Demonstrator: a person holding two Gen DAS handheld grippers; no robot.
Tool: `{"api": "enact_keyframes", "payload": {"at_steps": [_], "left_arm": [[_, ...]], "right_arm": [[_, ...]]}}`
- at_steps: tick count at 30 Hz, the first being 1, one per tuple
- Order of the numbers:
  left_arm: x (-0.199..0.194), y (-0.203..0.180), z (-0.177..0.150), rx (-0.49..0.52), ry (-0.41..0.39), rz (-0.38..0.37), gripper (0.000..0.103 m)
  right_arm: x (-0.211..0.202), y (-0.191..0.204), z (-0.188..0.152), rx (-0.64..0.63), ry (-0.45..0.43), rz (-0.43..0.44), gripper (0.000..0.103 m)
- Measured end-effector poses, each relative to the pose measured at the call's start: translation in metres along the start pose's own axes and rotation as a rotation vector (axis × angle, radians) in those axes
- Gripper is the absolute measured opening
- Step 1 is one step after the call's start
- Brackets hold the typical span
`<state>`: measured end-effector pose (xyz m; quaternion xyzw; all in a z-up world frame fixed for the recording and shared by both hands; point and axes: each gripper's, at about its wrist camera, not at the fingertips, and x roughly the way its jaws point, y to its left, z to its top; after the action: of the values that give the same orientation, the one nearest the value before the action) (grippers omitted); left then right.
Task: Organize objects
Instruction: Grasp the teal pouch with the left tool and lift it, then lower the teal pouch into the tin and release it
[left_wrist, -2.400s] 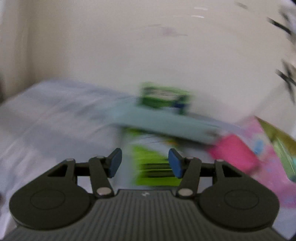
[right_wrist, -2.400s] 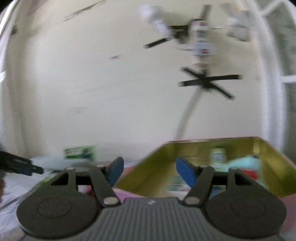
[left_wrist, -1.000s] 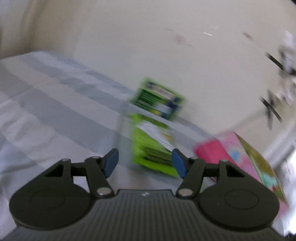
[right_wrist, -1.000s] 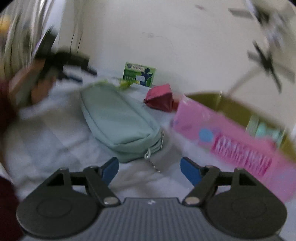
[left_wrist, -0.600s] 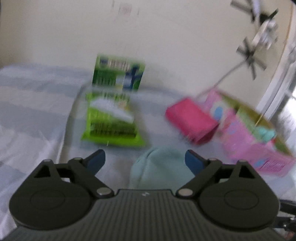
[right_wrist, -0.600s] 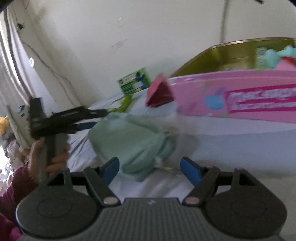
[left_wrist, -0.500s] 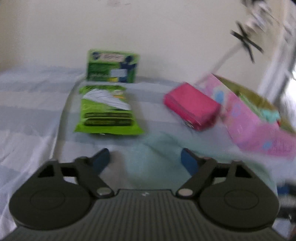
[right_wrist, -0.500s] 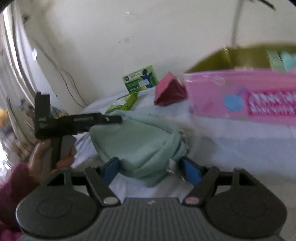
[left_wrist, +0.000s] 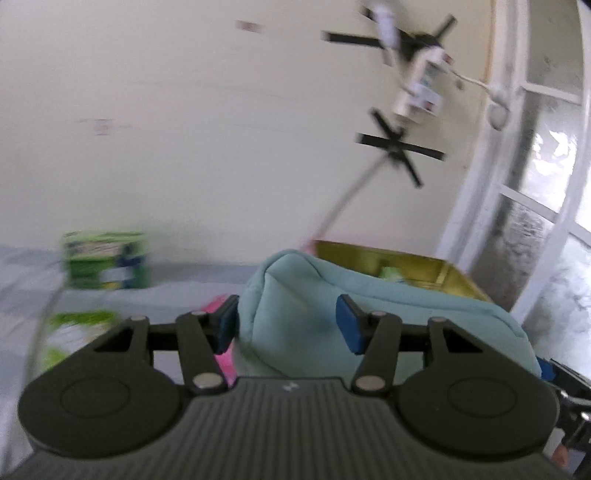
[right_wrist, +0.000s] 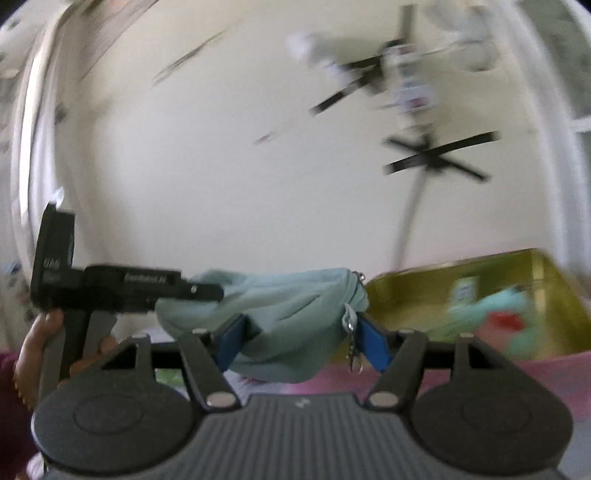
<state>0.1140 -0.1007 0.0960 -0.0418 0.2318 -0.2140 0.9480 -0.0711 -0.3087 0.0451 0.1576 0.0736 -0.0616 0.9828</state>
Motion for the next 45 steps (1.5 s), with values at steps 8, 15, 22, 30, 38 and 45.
{"api": "enact_keyframes", "payload": {"at_steps": [8,15,22,30,38,45], "left_arm": [[0.088,-0.063,-0.005,0.012,0.109,-0.061,0.057],[0.114,-0.091,-0.023,0.094,0.157,0.020,0.060],[0.095,-0.100,-0.020,0.154,0.156,0.061,0.060],[0.057,-0.092,-0.026,0.197,0.137,0.067,0.065],[0.019,-0.064,-0.031,0.193,0.101,0.090,0.067],[-0.002,-0.033,-0.044,0.192,0.092,0.120,0.069]], "right_arm": [[0.006,-0.087,0.021,0.090,-0.044,-0.223,0.073],[0.028,-0.117,0.010,0.094,-0.036,-0.414,0.075],[0.016,-0.110,0.008,0.109,-0.057,-0.431,0.075],[0.005,-0.072,0.011,0.133,-0.045,-0.407,0.080],[-0.003,-0.024,0.004,0.171,-0.024,-0.348,0.082],[0.003,0.008,0.003,0.160,0.022,-0.310,0.082]]}}
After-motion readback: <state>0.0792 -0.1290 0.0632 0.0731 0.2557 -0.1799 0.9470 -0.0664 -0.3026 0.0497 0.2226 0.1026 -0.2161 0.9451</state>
